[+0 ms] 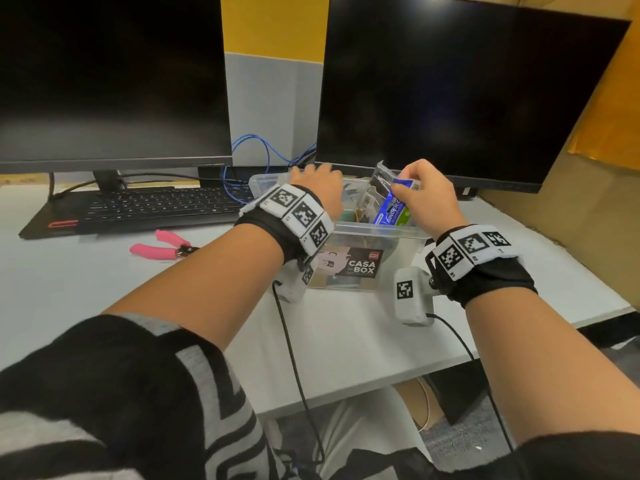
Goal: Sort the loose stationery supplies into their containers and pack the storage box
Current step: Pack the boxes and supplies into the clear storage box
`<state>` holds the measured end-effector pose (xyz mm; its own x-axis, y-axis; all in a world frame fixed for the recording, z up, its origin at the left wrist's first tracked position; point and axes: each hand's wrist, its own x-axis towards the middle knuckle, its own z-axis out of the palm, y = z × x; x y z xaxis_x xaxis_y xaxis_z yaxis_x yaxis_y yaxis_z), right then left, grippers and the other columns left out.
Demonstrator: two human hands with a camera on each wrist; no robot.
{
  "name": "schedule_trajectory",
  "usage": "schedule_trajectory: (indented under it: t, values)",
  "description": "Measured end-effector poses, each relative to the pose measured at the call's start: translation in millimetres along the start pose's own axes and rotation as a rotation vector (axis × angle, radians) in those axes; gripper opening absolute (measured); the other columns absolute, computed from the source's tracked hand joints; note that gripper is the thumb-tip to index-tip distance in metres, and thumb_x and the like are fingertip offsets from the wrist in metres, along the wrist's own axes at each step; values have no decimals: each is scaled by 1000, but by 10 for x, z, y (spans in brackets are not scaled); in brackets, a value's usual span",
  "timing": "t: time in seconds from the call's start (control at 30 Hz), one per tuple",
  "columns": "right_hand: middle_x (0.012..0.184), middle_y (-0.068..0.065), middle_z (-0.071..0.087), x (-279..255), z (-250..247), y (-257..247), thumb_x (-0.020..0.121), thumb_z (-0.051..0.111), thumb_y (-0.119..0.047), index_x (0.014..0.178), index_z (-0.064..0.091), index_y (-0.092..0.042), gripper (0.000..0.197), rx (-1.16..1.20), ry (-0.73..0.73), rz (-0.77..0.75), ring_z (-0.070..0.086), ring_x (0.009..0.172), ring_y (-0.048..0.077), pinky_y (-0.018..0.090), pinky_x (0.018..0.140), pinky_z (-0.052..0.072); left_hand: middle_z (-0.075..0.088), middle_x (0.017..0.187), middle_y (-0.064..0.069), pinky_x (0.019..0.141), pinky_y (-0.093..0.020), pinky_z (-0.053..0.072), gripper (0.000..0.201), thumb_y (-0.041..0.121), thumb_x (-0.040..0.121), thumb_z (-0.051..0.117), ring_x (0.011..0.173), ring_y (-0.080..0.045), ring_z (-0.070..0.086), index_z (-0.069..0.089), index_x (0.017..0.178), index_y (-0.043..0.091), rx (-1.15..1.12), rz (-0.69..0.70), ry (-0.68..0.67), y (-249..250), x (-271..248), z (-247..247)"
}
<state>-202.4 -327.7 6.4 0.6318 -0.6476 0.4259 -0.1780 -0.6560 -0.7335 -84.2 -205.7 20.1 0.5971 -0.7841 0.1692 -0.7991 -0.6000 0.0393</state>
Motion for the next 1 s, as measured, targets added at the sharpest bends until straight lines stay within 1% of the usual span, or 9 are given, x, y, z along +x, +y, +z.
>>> schedule_trajectory:
  t: [0.13,0.27,0.37,0.47,0.6,0.67,0.73,0.87,1.0]
  values:
    - [86,-9,54,-39,-75,78,92,57,-15,94,52,-17,6,-66,-23,-32,59,87,11,19,66,50,42,139,-12,107,-43,36,46,9,90,48,128,-29,42,42,136,7,-267,85,-7,265,36,33]
    - [108,-6,57,-81,-135,136,94,53,-13,123,57,-23,32,-54,-76,-49,58,94,9,21,74,52,55,126,-10,97,-35,44,38,7,93,47,116,-26,53,49,130,10,-385,73,-52,392,45,138]
    - [114,-1,63,-85,-122,142,93,54,-14,121,62,-19,30,-52,-46,-72,60,99,10,31,84,55,57,121,-11,92,-31,43,33,6,94,45,111,-25,54,53,125,9,-426,48,-79,383,45,145]
    - [109,-5,61,-86,-91,131,92,56,-12,120,62,-21,30,30,-12,-58,61,98,10,27,82,55,57,122,-13,86,-29,42,30,8,94,45,111,-26,54,53,123,6,-438,-2,-61,380,39,132]
    - [117,-4,59,-94,-98,138,91,57,-13,134,49,-30,46,37,-52,-46,56,108,10,30,90,51,44,133,-14,97,-34,43,45,2,89,52,118,-28,48,38,132,8,-569,-63,69,377,12,131]
    - [115,-5,60,-99,-82,131,91,58,-11,128,54,-29,42,-43,-85,-76,57,105,10,35,92,51,47,130,-15,94,-34,43,41,2,90,51,116,-28,49,40,129,7,-568,-59,86,365,11,126]
    - [105,-6,62,-107,-50,126,89,60,-10,118,57,-30,35,-92,-106,-82,60,98,12,38,87,54,52,125,-15,92,-33,43,37,4,91,51,114,-27,51,42,127,6,-542,-57,69,362,9,124]
    - [92,-5,62,-110,-52,140,87,61,-10,102,51,-28,25,-198,-105,-74,62,88,16,36,82,55,56,120,-15,90,-33,45,33,5,92,51,109,-27,54,45,124,6,-521,-45,40,353,11,135]
    - [85,-5,65,-64,-131,46,84,57,-3,92,52,-27,25,-338,-231,-67,63,86,17,37,82,53,58,119,-14,91,-31,42,27,7,94,47,110,-27,54,52,121,6,-465,-2,30,341,1,131]
